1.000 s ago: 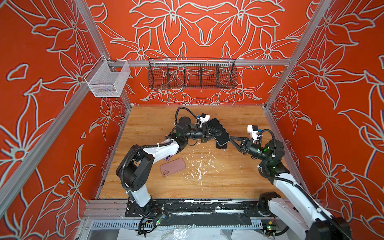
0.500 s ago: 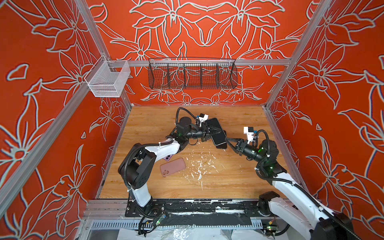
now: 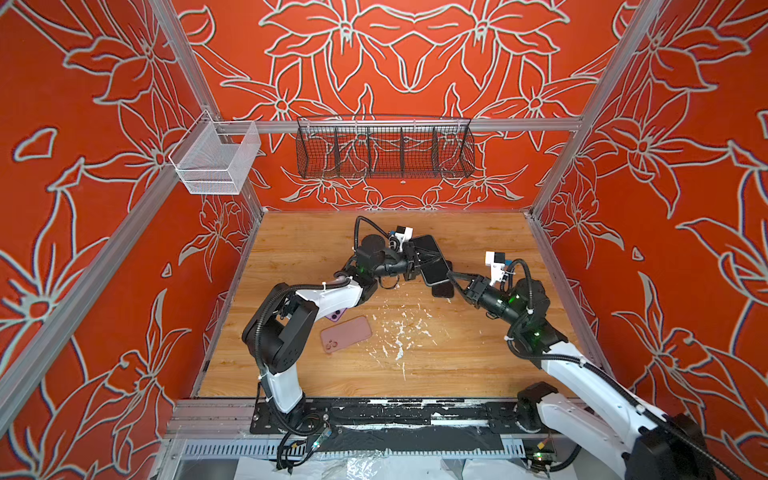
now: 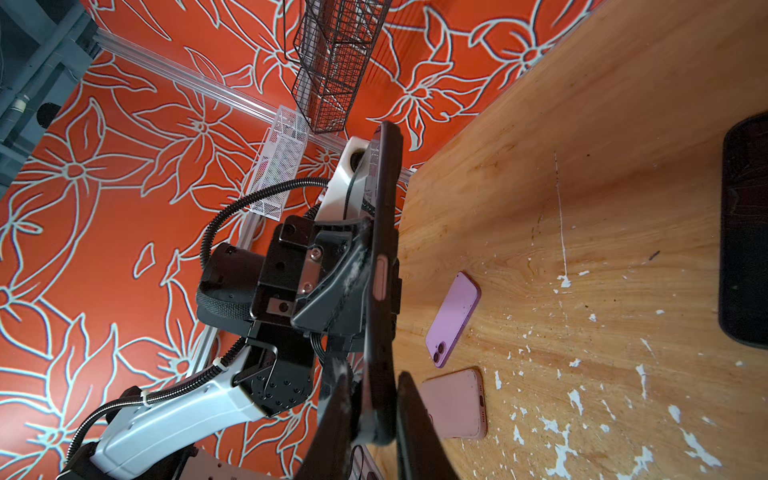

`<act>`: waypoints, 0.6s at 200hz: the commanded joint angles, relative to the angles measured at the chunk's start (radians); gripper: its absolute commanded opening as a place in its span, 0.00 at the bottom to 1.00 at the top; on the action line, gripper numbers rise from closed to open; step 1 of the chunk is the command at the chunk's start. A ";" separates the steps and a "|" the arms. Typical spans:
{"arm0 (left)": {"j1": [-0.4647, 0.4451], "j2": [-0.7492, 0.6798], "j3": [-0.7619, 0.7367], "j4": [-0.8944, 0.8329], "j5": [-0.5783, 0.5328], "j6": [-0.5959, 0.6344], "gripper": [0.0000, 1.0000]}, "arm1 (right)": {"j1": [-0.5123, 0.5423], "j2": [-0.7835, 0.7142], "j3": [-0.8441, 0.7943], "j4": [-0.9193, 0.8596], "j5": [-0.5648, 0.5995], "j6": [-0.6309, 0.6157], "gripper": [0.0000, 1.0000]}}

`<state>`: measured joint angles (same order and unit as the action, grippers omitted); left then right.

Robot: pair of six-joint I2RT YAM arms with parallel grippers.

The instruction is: Put the phone into the phone case

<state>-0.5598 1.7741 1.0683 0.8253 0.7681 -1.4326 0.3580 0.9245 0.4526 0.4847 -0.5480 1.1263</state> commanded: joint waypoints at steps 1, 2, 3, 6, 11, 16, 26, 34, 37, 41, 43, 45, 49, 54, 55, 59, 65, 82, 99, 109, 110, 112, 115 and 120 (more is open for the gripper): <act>-0.083 -0.036 0.056 0.148 0.075 -0.059 0.01 | 0.044 0.037 -0.005 -0.058 -0.038 -0.037 0.00; -0.083 -0.037 0.056 0.148 0.075 -0.058 0.01 | 0.044 0.037 -0.005 -0.058 -0.039 -0.036 0.00; -0.083 -0.037 0.056 0.147 0.076 -0.057 0.01 | 0.044 0.037 -0.004 -0.058 -0.038 -0.035 0.00; -0.083 -0.039 0.056 0.144 0.077 -0.052 0.00 | 0.043 0.036 -0.003 -0.061 -0.037 -0.033 0.00; -0.081 -0.044 0.055 0.135 0.079 -0.043 0.00 | 0.043 0.033 0.002 -0.075 -0.032 -0.031 0.00; -0.081 -0.050 0.053 0.123 0.081 -0.032 0.00 | 0.044 0.029 0.010 -0.104 -0.025 -0.032 0.00; -0.080 -0.065 0.050 0.083 0.085 0.002 0.00 | 0.043 0.020 0.040 -0.202 -0.005 -0.047 0.00; -0.078 -0.081 0.049 0.043 0.086 0.035 0.00 | 0.044 0.012 0.067 -0.298 0.020 -0.066 0.00; -0.078 -0.087 0.048 0.029 0.086 0.050 0.00 | 0.043 0.010 0.075 -0.331 0.027 -0.073 0.00; -0.078 -0.095 0.048 0.005 0.087 0.071 0.00 | 0.044 0.006 0.085 -0.368 0.041 -0.083 0.00; -0.078 -0.099 0.049 -0.010 0.088 0.081 0.00 | 0.044 0.004 0.090 -0.387 0.046 -0.086 0.00; -0.078 -0.104 0.050 -0.025 0.088 0.095 0.00 | 0.044 0.002 0.095 -0.403 0.051 -0.089 0.00; -0.078 -0.115 0.052 -0.054 0.088 0.121 0.00 | 0.043 0.000 0.103 -0.438 0.062 -0.094 0.00; -0.078 -0.128 0.054 -0.098 0.087 0.154 0.00 | 0.044 -0.002 0.113 -0.474 0.074 -0.100 0.00; -0.078 -0.131 0.055 -0.106 0.087 0.157 0.00 | 0.044 -0.003 0.114 -0.480 0.075 -0.103 0.00; -0.078 -0.142 0.059 -0.143 0.084 0.191 0.00 | 0.042 -0.003 0.119 -0.503 0.079 -0.108 0.00; -0.078 -0.158 0.067 -0.202 0.081 0.236 0.00 | 0.042 -0.001 0.128 -0.531 0.083 -0.112 0.00; -0.078 -0.196 0.085 -0.330 0.061 0.339 0.00 | 0.042 0.006 0.138 -0.565 0.083 -0.109 0.00; -0.078 -0.219 0.101 -0.400 0.047 0.394 0.00 | 0.043 0.017 0.143 -0.577 0.084 -0.107 0.00; -0.078 -0.225 0.104 -0.409 0.046 0.400 0.00 | 0.042 0.025 0.150 -0.582 0.088 -0.111 0.00; -0.078 -0.225 0.104 -0.408 0.046 0.399 0.01 | 0.042 0.025 0.151 -0.583 0.088 -0.111 0.00; -0.078 -0.225 0.104 -0.407 0.046 0.398 0.01 | 0.042 0.026 0.152 -0.584 0.089 -0.113 0.00; -0.079 -0.223 0.103 -0.404 0.046 0.396 0.01 | 0.043 0.029 0.155 -0.585 0.089 -0.115 0.00; -0.078 -0.221 0.102 -0.401 0.049 0.392 0.01 | 0.043 0.032 0.160 -0.587 0.089 -0.117 0.00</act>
<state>-0.6029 1.6306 1.1019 0.3767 0.7372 -1.0916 0.3908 0.9146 0.6186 0.0750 -0.5030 1.0416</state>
